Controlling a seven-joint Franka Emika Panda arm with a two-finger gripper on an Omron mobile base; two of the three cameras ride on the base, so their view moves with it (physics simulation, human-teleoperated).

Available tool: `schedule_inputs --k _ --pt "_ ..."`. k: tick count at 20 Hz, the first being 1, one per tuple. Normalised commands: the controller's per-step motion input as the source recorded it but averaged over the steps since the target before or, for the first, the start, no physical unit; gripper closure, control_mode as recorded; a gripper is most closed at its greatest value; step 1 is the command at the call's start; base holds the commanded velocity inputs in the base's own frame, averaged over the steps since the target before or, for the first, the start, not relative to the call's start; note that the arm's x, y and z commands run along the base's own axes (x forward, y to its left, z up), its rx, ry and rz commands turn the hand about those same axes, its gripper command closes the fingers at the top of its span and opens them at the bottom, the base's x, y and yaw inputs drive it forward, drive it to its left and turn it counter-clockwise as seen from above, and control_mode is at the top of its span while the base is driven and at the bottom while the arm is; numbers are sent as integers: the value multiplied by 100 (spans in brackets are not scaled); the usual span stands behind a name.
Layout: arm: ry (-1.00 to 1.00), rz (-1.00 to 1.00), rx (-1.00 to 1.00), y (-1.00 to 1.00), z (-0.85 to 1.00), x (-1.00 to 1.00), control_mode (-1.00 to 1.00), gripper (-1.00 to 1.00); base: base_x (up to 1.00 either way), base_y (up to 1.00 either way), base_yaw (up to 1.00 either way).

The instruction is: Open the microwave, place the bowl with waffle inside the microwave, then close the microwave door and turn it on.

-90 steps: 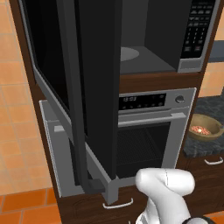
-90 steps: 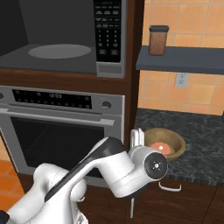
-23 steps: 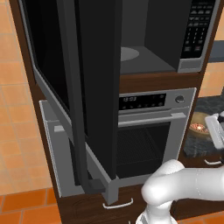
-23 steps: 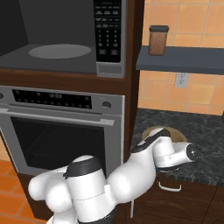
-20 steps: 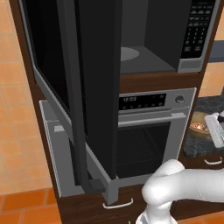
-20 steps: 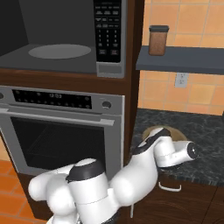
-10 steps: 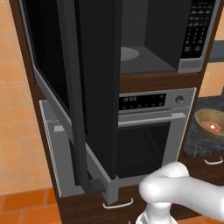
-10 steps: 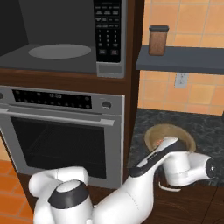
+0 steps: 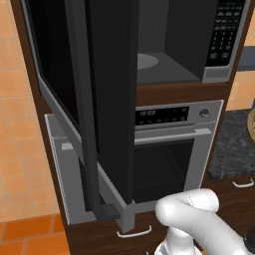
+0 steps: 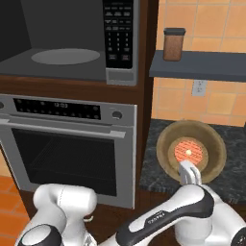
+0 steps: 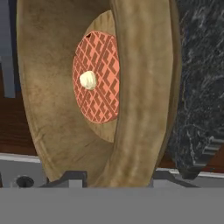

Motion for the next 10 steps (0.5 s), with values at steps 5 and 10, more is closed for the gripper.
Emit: schedule_inputs --k 5,10 --pt "-4 10 -12 23 62 -60 -100 100 0 0 0" --pt "0 21 -17 45 50 -50 -100 100 0 0 0"
